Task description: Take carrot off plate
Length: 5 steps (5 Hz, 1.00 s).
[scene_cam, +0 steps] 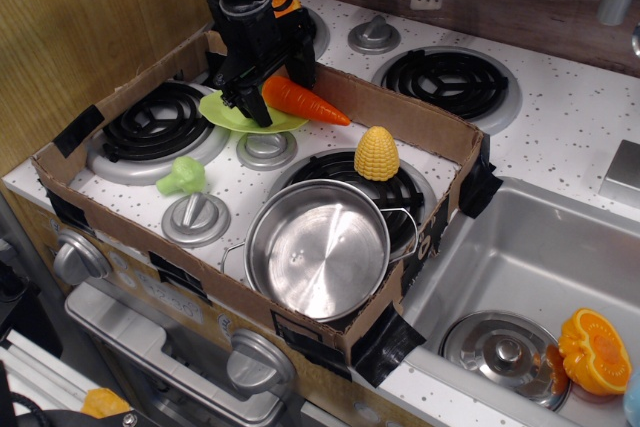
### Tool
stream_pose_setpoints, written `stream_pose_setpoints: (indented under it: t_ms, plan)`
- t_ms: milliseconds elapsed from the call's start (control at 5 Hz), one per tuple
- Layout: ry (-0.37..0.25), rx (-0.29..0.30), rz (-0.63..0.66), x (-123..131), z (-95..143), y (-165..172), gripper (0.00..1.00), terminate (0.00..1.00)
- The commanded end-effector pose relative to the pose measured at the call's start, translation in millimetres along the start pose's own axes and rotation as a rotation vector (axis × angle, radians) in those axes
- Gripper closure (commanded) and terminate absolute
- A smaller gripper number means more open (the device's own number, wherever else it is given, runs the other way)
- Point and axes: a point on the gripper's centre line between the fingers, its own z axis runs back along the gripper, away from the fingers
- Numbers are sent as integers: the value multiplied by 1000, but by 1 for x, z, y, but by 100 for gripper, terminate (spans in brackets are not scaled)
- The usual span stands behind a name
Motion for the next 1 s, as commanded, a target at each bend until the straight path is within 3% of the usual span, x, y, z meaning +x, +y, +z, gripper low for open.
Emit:
stream_pose_setpoints:
  t_ms: [0, 400, 600, 800]
  plan:
    - [1, -19, 42, 4, 4, 5, 0, 0]
    - [48, 162, 20, 0, 4, 9, 0, 0]
    - [42, 181, 21, 0, 5, 10, 0, 0]
    - [11, 214, 28, 0, 7, 10, 100, 0]
